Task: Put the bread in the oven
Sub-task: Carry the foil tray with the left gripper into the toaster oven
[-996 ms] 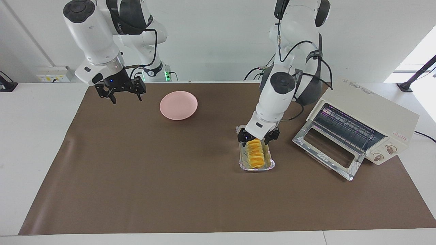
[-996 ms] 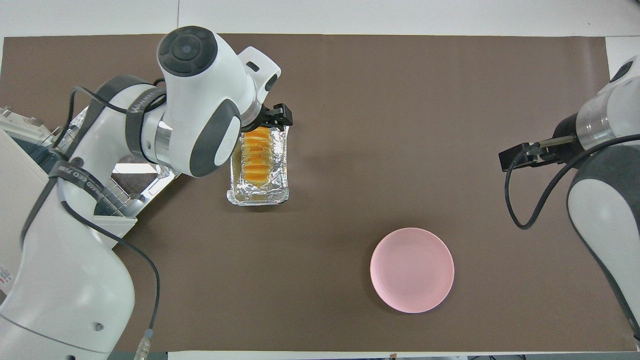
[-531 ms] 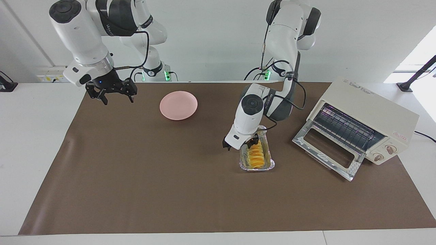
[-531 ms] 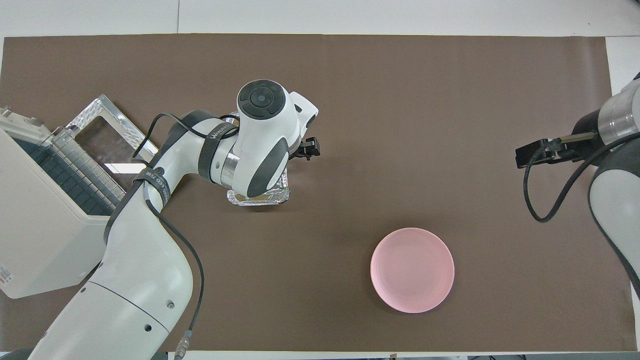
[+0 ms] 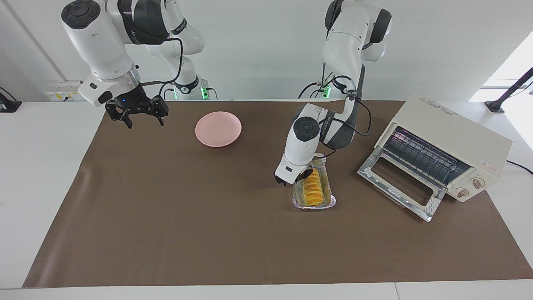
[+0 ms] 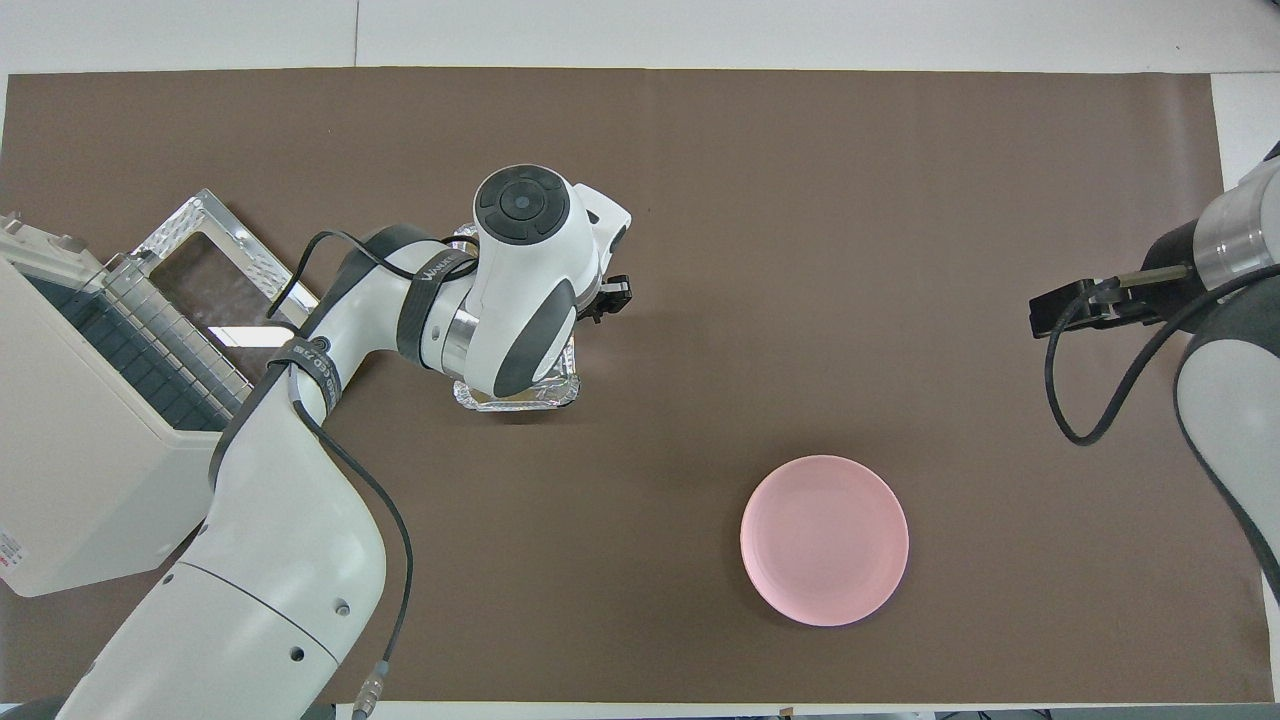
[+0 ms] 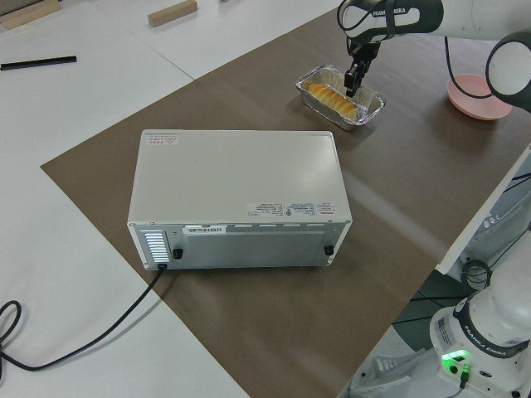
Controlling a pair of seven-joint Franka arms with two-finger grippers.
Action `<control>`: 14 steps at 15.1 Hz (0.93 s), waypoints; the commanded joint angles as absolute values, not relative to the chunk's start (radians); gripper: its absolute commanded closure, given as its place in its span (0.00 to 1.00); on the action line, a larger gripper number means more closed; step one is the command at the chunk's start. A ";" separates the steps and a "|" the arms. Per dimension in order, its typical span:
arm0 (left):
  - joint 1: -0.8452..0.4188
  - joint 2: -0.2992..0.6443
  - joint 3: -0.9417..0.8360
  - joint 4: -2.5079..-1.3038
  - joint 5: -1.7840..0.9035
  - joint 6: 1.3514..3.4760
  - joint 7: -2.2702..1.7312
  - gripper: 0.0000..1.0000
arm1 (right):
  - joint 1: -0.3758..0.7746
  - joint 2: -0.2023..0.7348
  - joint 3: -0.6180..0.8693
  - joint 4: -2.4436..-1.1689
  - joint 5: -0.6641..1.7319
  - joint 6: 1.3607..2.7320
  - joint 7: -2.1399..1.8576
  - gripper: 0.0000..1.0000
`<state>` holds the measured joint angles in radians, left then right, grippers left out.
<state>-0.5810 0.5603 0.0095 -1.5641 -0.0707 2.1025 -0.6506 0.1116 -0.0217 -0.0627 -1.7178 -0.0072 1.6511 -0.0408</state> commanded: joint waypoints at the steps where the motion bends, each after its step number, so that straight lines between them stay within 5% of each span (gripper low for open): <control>1: -0.574 0.532 0.021 -1.588 -0.086 2.131 -0.661 1.00 | 0.101 -0.038 -0.052 -1.735 -0.023 1.649 -0.051 0.00; 7: -0.439 0.502 0.037 -1.427 -0.135 1.950 -0.673 1.00 | 0.101 -0.037 -0.052 -1.735 -0.023 1.647 -0.049 0.00; 14: -0.439 0.545 0.317 -1.321 -0.092 1.856 -0.681 1.00 | 0.101 -0.038 -0.052 -1.735 -0.023 1.647 -0.049 0.00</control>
<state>-0.4328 0.5142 0.2610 -1.3611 -0.1070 1.8860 -0.6676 0.1116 -0.0217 -0.0627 -1.7180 -0.0072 1.6510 -0.0408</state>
